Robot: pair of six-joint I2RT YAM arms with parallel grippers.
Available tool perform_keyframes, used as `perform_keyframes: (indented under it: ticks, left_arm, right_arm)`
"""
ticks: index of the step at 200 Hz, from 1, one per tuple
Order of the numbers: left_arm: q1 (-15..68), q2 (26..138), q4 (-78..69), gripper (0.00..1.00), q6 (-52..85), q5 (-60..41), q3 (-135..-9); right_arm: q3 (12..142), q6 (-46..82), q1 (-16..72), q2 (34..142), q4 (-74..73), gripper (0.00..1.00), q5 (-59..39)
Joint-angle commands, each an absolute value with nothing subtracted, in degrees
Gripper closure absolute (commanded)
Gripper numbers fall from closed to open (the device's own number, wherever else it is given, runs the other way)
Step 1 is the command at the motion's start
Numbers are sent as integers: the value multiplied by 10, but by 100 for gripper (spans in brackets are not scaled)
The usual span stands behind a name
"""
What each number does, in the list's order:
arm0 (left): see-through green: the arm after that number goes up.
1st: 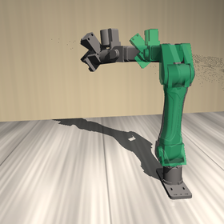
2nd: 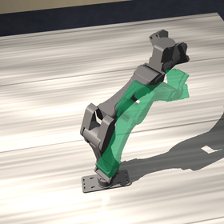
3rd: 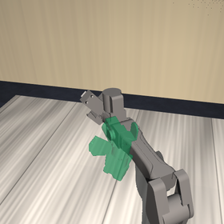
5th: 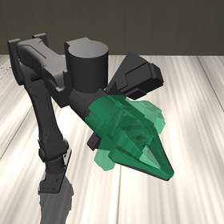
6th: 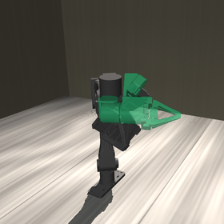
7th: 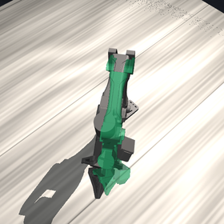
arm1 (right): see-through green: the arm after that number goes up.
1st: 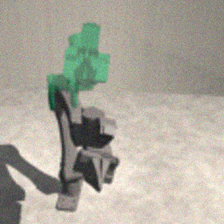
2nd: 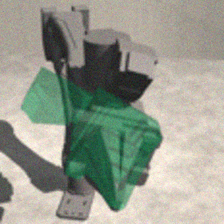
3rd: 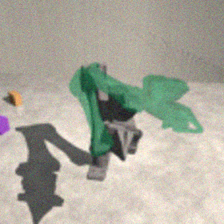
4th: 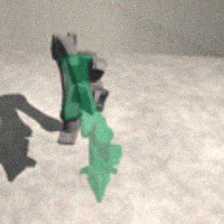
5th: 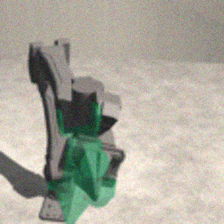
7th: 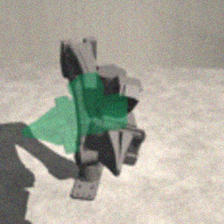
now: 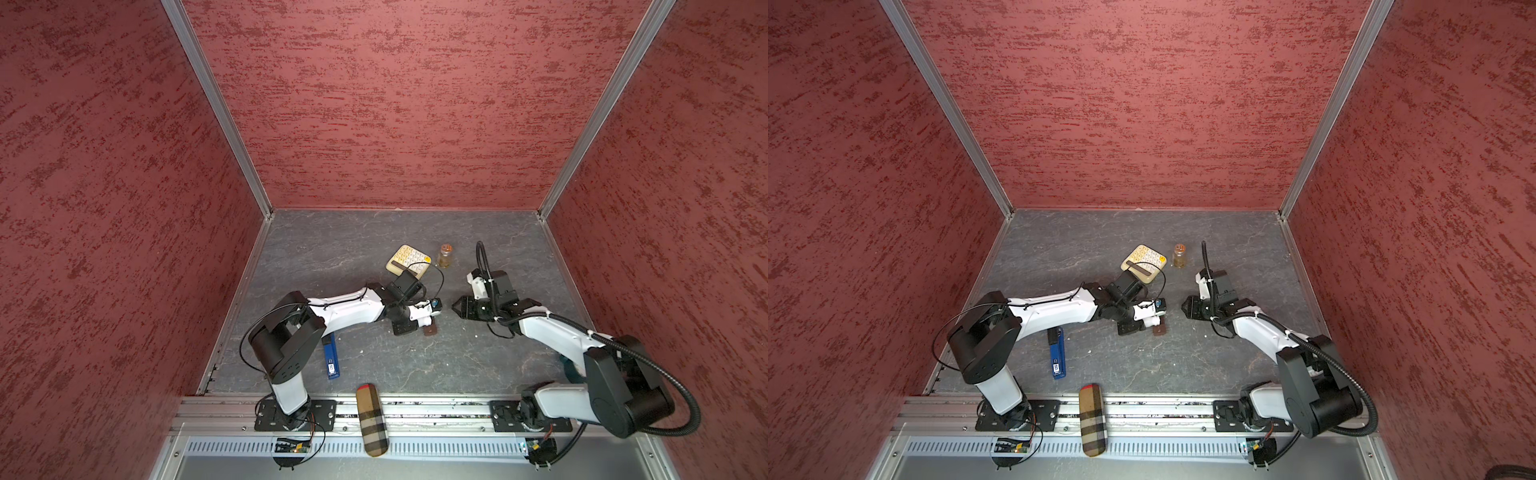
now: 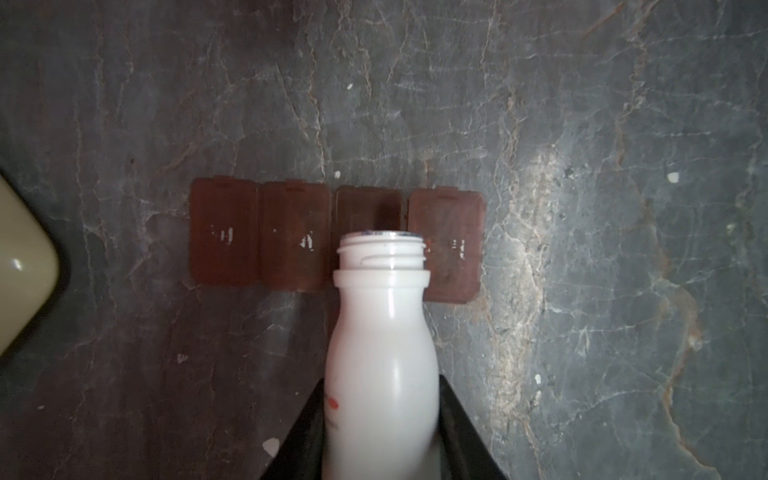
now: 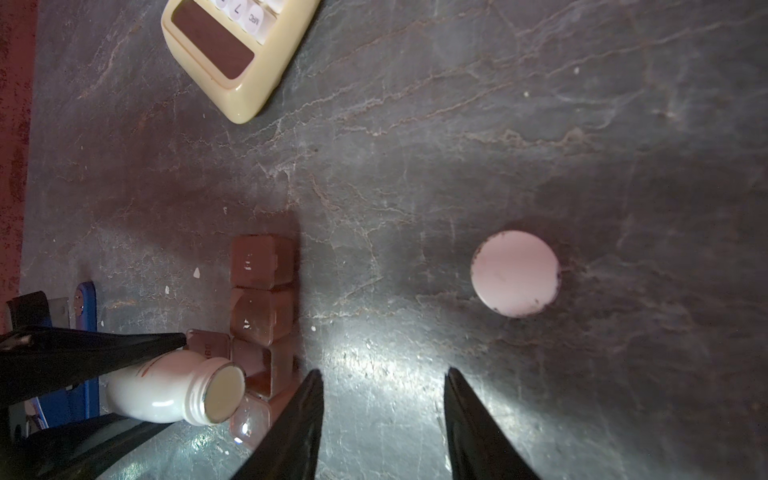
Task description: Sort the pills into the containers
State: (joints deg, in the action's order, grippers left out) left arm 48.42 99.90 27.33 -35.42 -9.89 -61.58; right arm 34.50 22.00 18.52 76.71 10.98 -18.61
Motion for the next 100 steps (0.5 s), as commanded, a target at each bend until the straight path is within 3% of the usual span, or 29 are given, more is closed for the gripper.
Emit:
perform_keyframes:
  ticks: [1,47,100]
  left_arm:
    - [487,1005,286,100,-363,-94,-632]
    - [488,1014,294,100,-367,-88,-642]
    - [489,1015,303,100,-368,-87,-649]
  right_arm:
    - [334,204,184,755,84,52,-211]
    - [310,196,184,731,39,53,-283]
    - [302,203,183,708,51,53,-289]
